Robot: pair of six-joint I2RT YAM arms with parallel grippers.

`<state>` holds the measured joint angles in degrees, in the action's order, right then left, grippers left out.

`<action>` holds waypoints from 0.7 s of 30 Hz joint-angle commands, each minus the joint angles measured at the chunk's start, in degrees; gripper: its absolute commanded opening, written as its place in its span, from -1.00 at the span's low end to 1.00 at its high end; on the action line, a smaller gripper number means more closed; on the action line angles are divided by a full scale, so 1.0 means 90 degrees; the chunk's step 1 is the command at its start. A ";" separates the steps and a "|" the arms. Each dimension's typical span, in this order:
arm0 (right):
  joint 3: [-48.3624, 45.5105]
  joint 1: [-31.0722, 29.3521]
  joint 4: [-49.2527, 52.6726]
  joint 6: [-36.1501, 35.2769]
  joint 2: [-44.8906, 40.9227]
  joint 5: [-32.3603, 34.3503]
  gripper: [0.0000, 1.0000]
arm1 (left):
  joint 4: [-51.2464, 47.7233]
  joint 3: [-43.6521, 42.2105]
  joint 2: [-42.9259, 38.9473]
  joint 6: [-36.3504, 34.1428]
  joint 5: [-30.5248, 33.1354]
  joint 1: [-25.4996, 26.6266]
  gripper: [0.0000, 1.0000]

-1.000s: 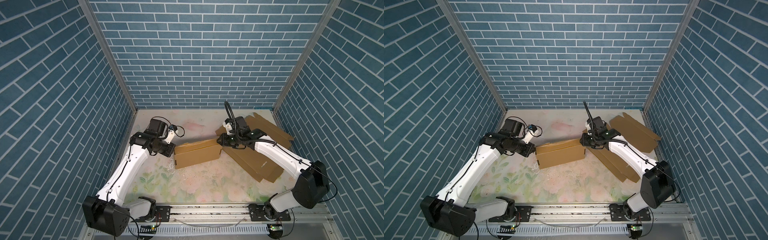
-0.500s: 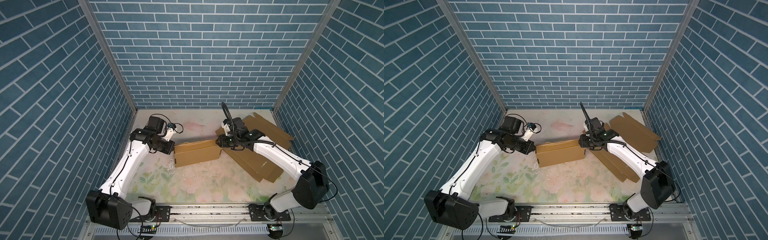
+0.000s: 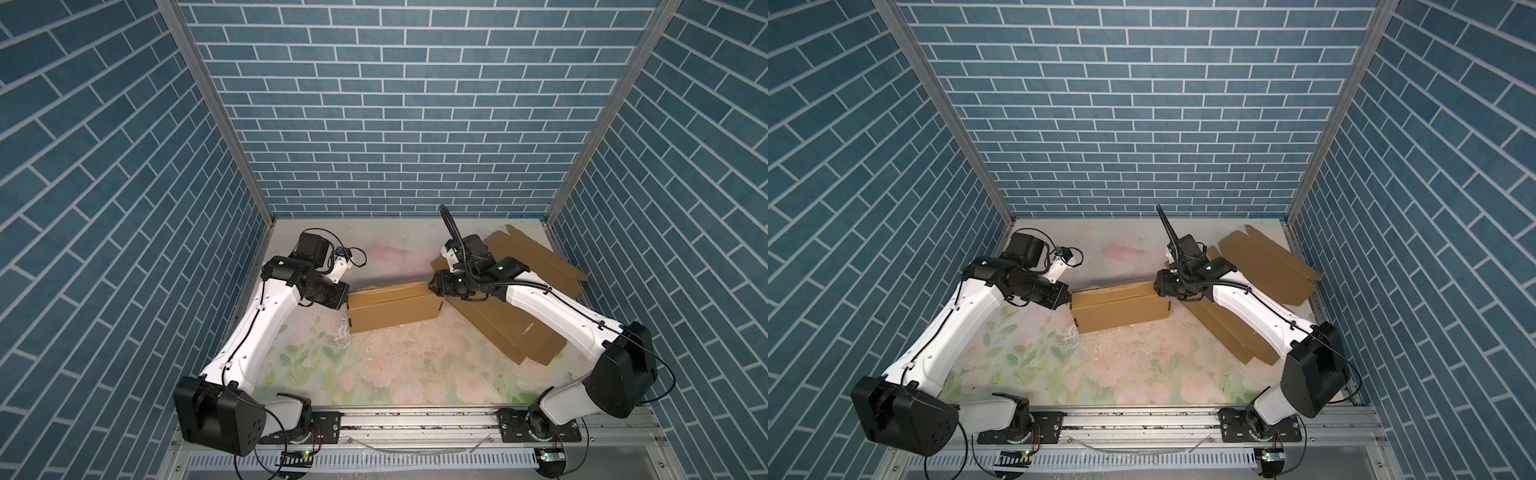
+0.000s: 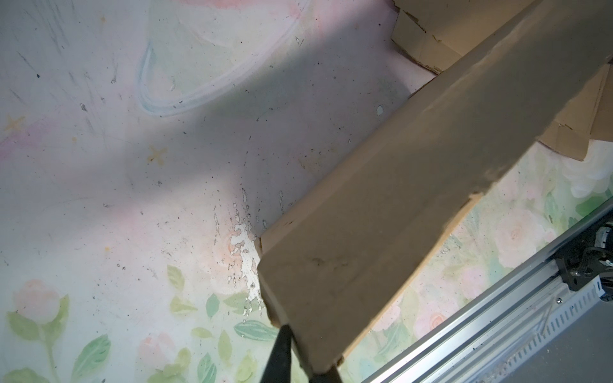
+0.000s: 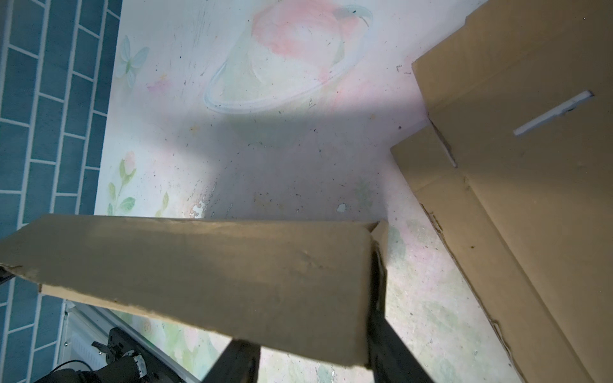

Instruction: Fold the paper box

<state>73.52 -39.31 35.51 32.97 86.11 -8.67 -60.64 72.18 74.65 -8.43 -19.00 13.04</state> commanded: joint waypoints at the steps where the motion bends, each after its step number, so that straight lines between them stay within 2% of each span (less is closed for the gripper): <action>1: 0.0311 -0.0025 0.0634 -0.0121 -0.0068 0.0566 0.12 | -0.0165 0.0028 0.0087 -0.0069 0.0149 -0.0023 -0.74; 8: 0.0690 -0.0009 0.0983 -0.0807 0.0137 0.0841 0.14 | -0.0158 0.0069 0.0112 -0.0072 0.0193 -0.0023 -0.74; 14: 0.0657 -0.0012 0.0937 -0.0796 0.0245 0.0598 0.15 | -0.0034 0.0103 0.0165 0.0053 0.0108 -0.0024 -0.74; 18: 0.0529 -0.0005 0.0835 -0.0735 0.0237 0.0583 0.08 | 0.0067 0.0080 0.0110 0.0125 0.0008 -0.0025 -0.57; 21: 0.0508 0.0021 0.0782 -0.0723 0.0236 0.0513 0.06 | 0.0113 -0.0036 0.0093 0.0083 0.0147 -0.0030 -0.55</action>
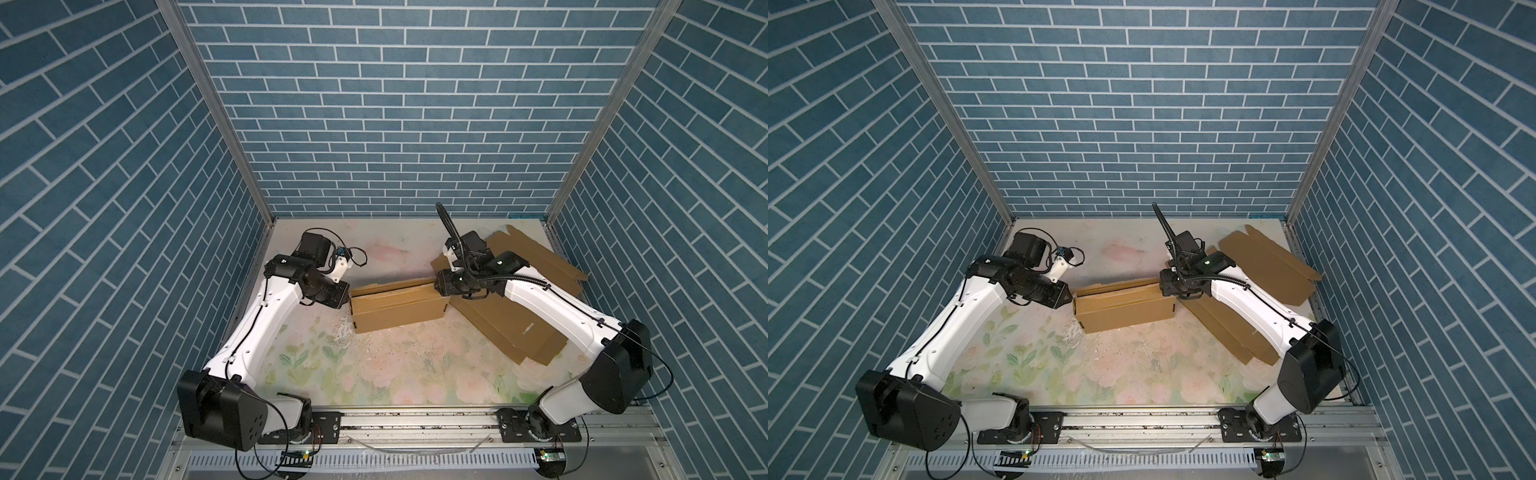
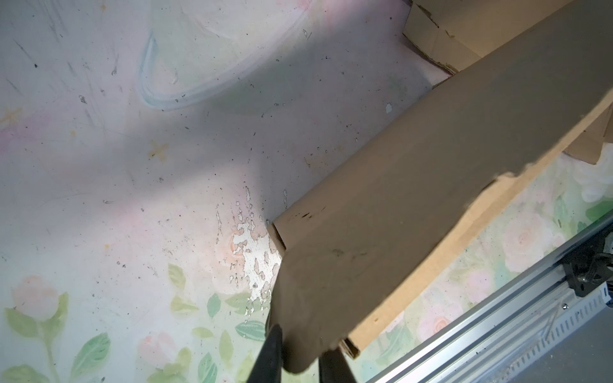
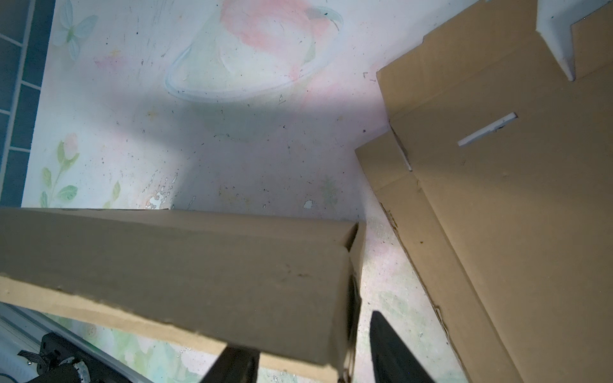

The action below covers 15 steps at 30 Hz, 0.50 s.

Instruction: Fold the paper box

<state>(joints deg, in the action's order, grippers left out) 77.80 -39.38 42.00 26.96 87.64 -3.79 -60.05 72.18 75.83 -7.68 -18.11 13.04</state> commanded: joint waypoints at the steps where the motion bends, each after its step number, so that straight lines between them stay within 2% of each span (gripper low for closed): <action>1: 0.0027 0.0034 0.0050 -0.0046 0.0076 -0.0061 0.05 | 0.0055 -0.0062 -0.0020 0.0004 0.0068 -0.0025 -0.55; 9: -0.0134 0.0039 -0.0089 0.0040 0.0104 -0.0096 -0.01 | 0.0200 0.0006 -0.0058 0.0058 0.0044 -0.0027 -0.71; 15: -0.0551 0.0028 -0.0376 0.0129 0.0056 0.0029 0.14 | 0.0129 0.0118 -0.0001 0.0116 -0.0055 -0.0023 -0.89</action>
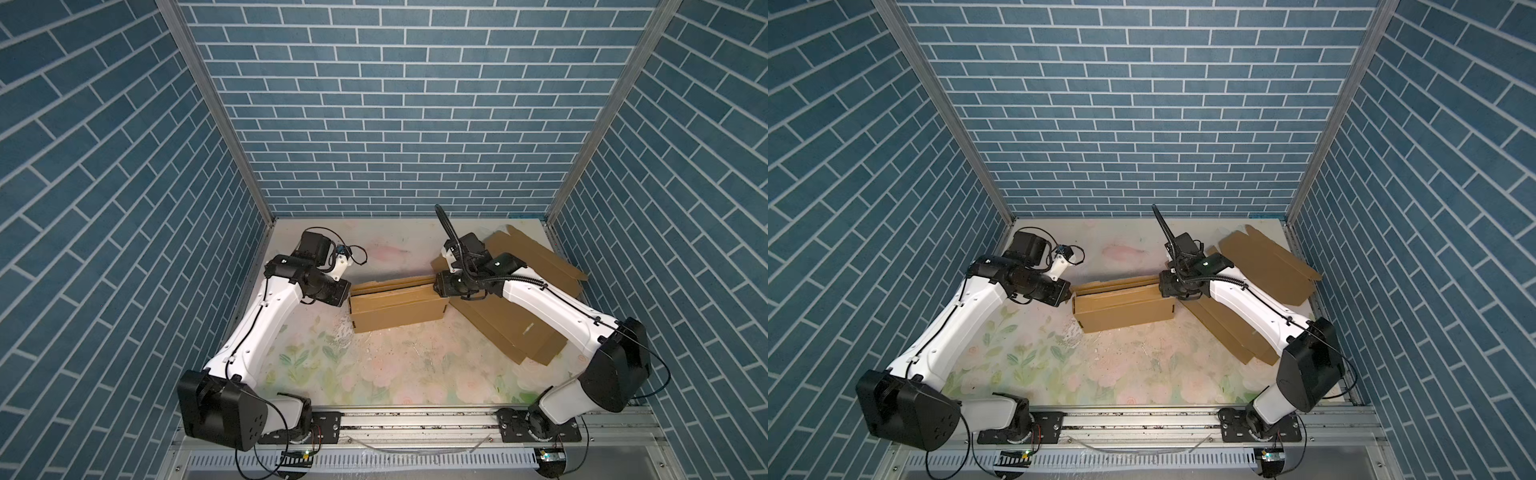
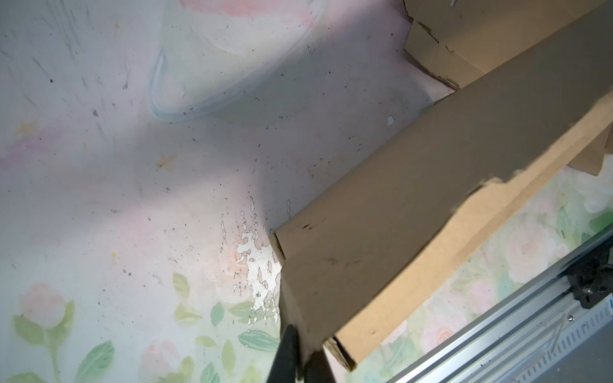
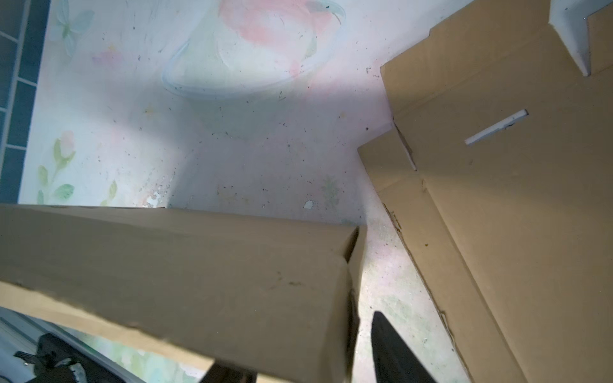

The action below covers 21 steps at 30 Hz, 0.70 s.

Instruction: Fold the paper box

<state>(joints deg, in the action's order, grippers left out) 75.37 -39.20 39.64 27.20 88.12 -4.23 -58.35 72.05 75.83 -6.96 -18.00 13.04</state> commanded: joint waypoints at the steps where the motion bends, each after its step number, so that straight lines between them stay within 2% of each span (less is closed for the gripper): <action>1: -0.0315 0.0009 -0.0150 0.0120 0.0022 0.0070 0.15 | -0.0062 0.0134 0.0014 0.0056 -0.0112 -0.0025 -0.91; 21: -0.0751 -0.0182 -0.0409 0.0288 0.0140 0.0704 0.17 | -0.0268 0.0422 0.0431 0.0528 -0.0752 -0.0288 -0.92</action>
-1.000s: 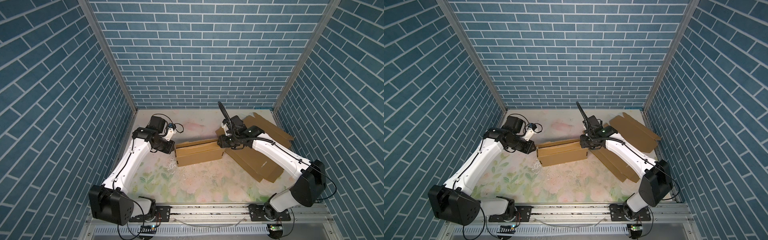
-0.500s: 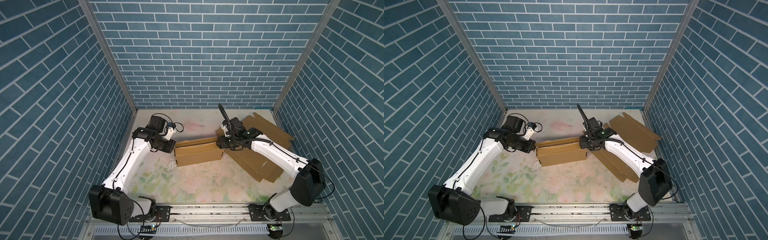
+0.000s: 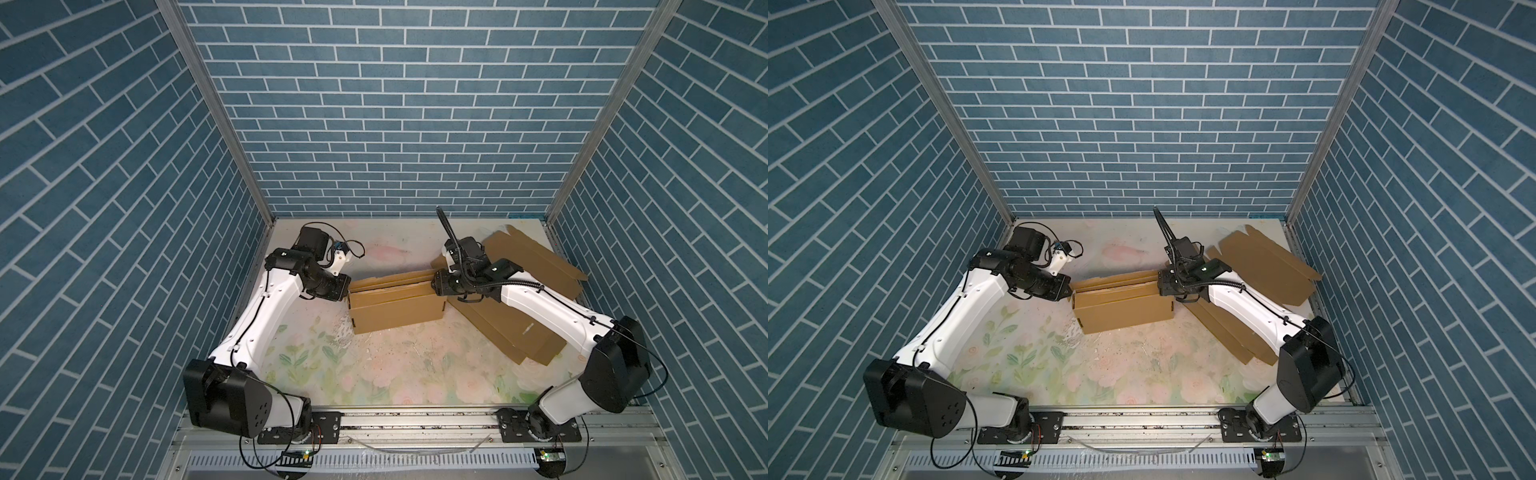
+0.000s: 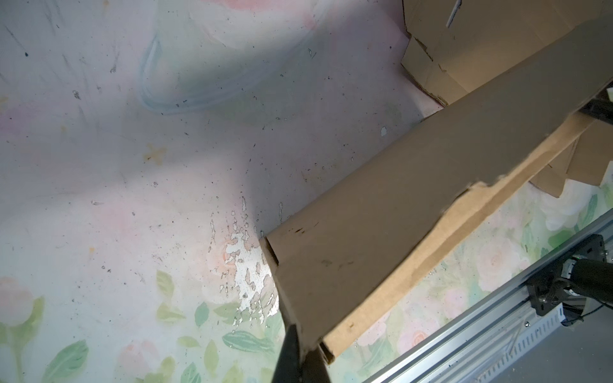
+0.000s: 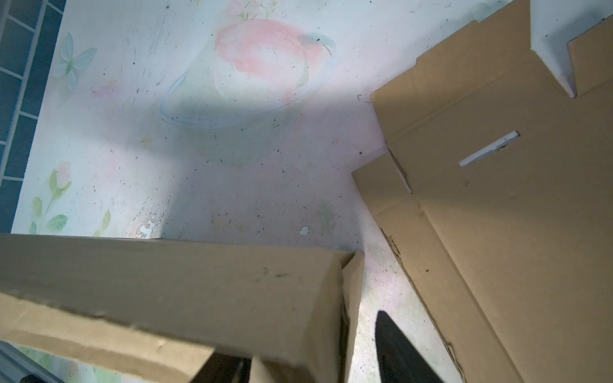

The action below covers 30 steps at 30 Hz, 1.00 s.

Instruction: Fold the paper box

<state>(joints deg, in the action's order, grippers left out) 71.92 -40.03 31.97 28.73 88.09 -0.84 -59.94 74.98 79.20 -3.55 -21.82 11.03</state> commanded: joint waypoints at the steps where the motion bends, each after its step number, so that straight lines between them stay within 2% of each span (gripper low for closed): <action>1: -0.0392 -0.0102 0.0424 0.0135 0.0129 0.0359 0.17 | -0.0055 0.0064 0.0071 0.0196 -0.0397 -0.0081 -0.92; 14: -0.0444 -0.0174 0.0364 0.0196 0.0186 0.0466 0.17 | 0.0431 -0.0413 0.0077 0.0686 -0.0866 -0.0297 -0.93; 30: -0.0429 -0.0191 0.0359 0.0235 0.0173 0.0430 0.16 | 0.0781 -0.0890 0.0010 0.0942 -0.0847 -0.0356 -0.93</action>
<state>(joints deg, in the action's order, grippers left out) 70.81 -40.99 28.60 30.26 88.07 2.81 -50.24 69.67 78.81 4.75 -28.18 7.44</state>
